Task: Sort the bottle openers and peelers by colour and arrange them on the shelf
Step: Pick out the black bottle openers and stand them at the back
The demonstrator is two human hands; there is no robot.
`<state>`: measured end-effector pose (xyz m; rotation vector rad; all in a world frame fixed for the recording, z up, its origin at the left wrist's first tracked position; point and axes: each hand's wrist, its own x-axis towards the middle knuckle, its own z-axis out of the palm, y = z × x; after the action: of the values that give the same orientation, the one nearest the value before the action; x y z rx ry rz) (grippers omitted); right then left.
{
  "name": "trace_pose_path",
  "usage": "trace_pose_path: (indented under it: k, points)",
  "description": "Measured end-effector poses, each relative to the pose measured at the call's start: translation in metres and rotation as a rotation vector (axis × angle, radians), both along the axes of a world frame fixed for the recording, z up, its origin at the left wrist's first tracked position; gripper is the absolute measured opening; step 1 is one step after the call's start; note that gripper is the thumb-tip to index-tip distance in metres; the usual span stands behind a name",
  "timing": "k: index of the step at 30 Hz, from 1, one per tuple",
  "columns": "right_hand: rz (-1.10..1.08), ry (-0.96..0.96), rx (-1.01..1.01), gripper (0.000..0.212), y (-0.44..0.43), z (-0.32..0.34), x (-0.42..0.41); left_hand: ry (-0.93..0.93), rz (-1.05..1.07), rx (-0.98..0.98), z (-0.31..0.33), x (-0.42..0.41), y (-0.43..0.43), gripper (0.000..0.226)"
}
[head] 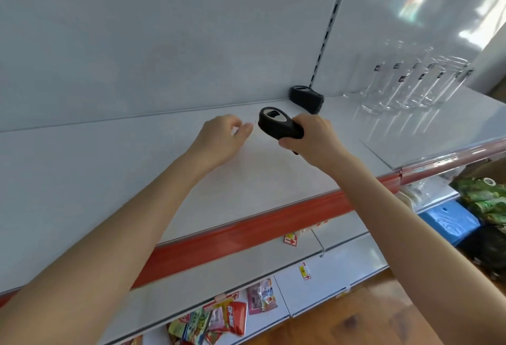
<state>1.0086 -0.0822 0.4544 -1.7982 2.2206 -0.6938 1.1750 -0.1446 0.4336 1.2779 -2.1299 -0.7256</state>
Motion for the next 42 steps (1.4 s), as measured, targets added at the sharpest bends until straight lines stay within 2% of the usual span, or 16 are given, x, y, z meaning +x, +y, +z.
trace_pose_path:
  k: [3,5,7,8,11,14,16,19,24,28,30,34,42]
  points:
    - [-0.073,0.024,0.046,0.015,-0.017,-0.007,-0.022,-0.224,-0.050,-0.060,-0.017,-0.003,-0.001,0.026]
    - [-0.108,0.059,0.080,0.026,-0.028,-0.010,-0.030,-0.295,-0.055,-0.091,-0.024,-0.003,-0.001,0.038]
    - [-0.126,0.123,0.104,0.037,-0.039,-0.012,-0.034,-0.321,-0.040,-0.114,-0.027,-0.002,0.000,0.042]
    - [-0.135,0.146,0.107,0.036,-0.043,-0.013,-0.035,-0.335,-0.036,-0.116,-0.027,-0.002,0.002,0.042]
    - [-0.161,0.121,0.076,0.015,-0.057,-0.014,-0.038,-0.336,-0.037,-0.106,-0.028,-0.003,0.006,0.042]
    - [-0.166,0.070,0.041,0.005,-0.068,-0.016,-0.040,-0.320,-0.036,-0.111,-0.028,-0.003,0.007,0.042]
    - [-0.169,0.046,0.028,0.015,-0.073,-0.018,-0.043,-0.332,-0.037,-0.110,-0.028,-0.003,0.007,0.042]
    - [-0.173,0.051,0.044,0.014,-0.071,-0.020,-0.049,-0.375,-0.053,-0.114,-0.025,-0.004,0.004,0.042]
    - [-0.191,0.101,0.035,0.026,-0.067,-0.022,-0.059,-0.451,-0.096,-0.151,-0.025,-0.015,-0.004,0.042]
    - [-0.177,0.094,0.014,0.008,-0.078,-0.023,-0.059,-0.443,-0.074,-0.182,-0.032,-0.017,-0.007,0.043]
    - [-0.179,0.091,0.006,0.019,-0.084,-0.022,-0.059,-0.430,-0.067,-0.192,-0.034,-0.016,-0.006,0.052]
    - [-0.190,0.099,0.008,0.025,-0.095,-0.021,-0.058,-0.416,-0.056,-0.207,-0.034,-0.015,-0.002,0.091]
    - [-0.193,0.093,-0.001,0.028,-0.101,-0.021,-0.059,-0.400,-0.028,-0.233,-0.035,-0.016,-0.001,0.095]
